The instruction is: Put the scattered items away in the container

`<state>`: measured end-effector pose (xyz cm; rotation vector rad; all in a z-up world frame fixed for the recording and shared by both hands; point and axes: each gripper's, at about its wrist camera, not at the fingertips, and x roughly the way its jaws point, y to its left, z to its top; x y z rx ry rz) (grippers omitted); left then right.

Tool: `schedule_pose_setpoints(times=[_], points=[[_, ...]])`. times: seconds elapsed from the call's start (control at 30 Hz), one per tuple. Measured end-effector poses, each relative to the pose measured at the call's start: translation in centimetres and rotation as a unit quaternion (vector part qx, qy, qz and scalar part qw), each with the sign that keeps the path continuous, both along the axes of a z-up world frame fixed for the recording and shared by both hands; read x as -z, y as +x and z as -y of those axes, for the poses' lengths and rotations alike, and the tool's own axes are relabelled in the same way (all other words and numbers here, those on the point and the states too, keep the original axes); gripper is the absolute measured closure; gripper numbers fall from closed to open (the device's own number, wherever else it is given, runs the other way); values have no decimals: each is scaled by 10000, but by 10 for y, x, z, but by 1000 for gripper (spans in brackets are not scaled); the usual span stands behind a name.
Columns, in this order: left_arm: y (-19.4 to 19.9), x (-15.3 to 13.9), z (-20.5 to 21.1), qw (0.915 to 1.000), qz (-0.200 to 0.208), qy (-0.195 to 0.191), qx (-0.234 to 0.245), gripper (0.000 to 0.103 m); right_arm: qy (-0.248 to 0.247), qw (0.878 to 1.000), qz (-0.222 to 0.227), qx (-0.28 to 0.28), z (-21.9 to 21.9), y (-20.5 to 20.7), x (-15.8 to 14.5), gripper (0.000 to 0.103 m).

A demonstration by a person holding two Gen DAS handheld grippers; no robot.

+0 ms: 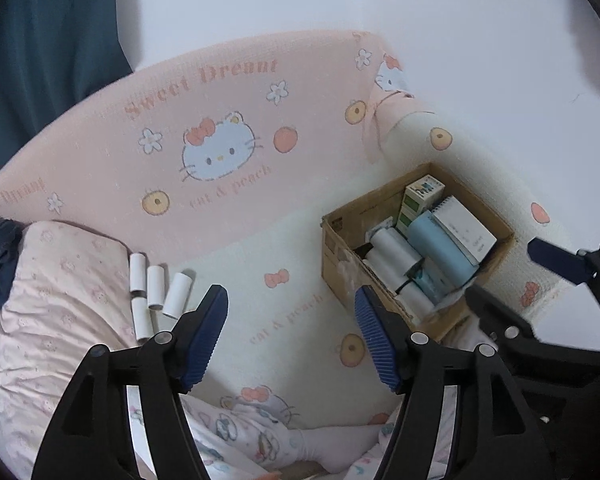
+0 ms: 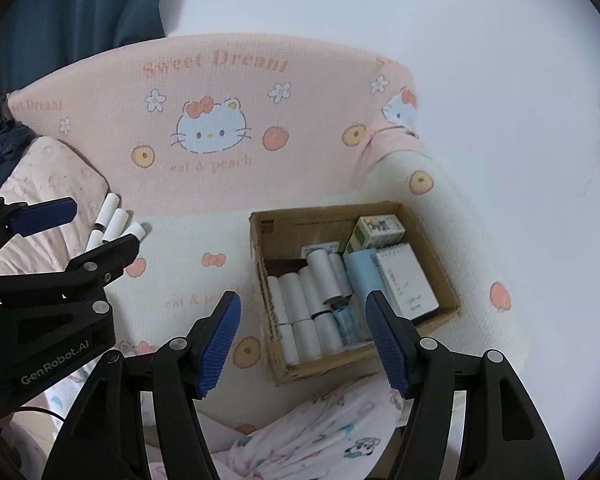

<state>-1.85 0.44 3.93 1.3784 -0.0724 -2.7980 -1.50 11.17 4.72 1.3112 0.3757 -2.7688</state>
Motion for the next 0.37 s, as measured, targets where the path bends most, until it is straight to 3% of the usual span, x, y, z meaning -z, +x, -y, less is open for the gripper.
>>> schedule_pose_setpoints(times=[0.37], points=[[5,10,-6,9999,127,-46,9,33,13,9997,238,-95,6,2,14,40]])
